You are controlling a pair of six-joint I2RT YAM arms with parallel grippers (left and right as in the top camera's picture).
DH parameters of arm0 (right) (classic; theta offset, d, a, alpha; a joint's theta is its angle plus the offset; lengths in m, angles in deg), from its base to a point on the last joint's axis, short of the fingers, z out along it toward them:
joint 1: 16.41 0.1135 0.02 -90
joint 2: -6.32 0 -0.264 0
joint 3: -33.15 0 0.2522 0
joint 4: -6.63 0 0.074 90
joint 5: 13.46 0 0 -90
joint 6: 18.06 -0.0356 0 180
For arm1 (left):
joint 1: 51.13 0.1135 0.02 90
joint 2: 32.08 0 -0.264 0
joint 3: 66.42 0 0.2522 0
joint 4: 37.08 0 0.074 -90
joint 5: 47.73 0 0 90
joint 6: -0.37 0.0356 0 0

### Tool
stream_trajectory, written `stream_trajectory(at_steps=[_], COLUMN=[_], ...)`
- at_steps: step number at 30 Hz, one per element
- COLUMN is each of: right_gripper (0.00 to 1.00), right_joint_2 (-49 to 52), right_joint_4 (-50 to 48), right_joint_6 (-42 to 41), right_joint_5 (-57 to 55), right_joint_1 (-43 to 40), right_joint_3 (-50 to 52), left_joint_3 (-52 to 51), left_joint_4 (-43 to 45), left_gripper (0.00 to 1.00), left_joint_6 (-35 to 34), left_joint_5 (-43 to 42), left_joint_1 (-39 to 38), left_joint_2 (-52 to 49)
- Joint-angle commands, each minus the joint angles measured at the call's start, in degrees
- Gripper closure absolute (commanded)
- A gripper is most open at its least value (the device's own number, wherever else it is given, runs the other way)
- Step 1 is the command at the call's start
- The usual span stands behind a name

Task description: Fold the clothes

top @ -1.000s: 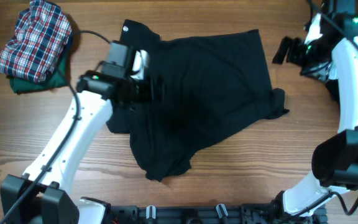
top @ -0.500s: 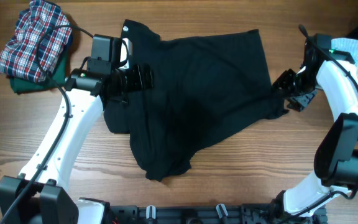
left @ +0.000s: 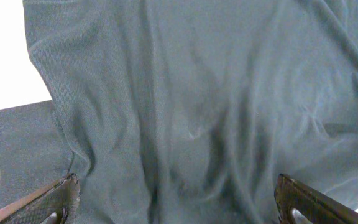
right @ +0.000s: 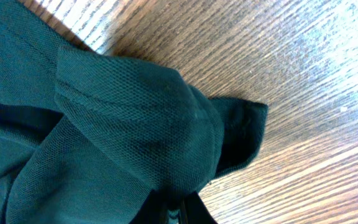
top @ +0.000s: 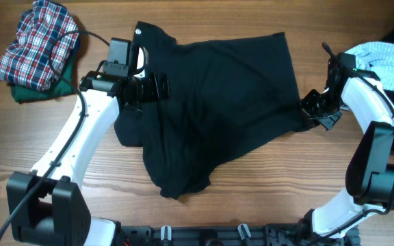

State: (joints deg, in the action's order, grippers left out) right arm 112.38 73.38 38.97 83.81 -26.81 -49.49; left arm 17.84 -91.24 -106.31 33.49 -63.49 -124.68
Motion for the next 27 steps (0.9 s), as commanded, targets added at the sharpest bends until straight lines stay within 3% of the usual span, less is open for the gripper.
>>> stream_trajectory(at_steps=[1,23,27], right_gripper=[0.96,0.95,0.65], right_joint_2=[-0.9,-17.6,-17.6], right_joint_4=[-0.2,20.6,21.4], right_joint_6=[1.1,9.0,10.5], right_joint_5=[-2.2,-3.3,-3.5], right_joint_1=[0.0,0.0,0.1], right_joint_3=[0.2,1.6,6.5], left_joint_3=[0.6,0.6,0.6], left_joint_4=[0.4,2.1,2.3], left_gripper=[0.00,0.00,0.00], left_joint_6=[-0.3,-0.3,-0.3], left_joint_5=[0.8,0.8,0.8], left_joint_1=[0.3,0.3,0.3], left_joint_2=[-0.4,-0.4,-0.4])
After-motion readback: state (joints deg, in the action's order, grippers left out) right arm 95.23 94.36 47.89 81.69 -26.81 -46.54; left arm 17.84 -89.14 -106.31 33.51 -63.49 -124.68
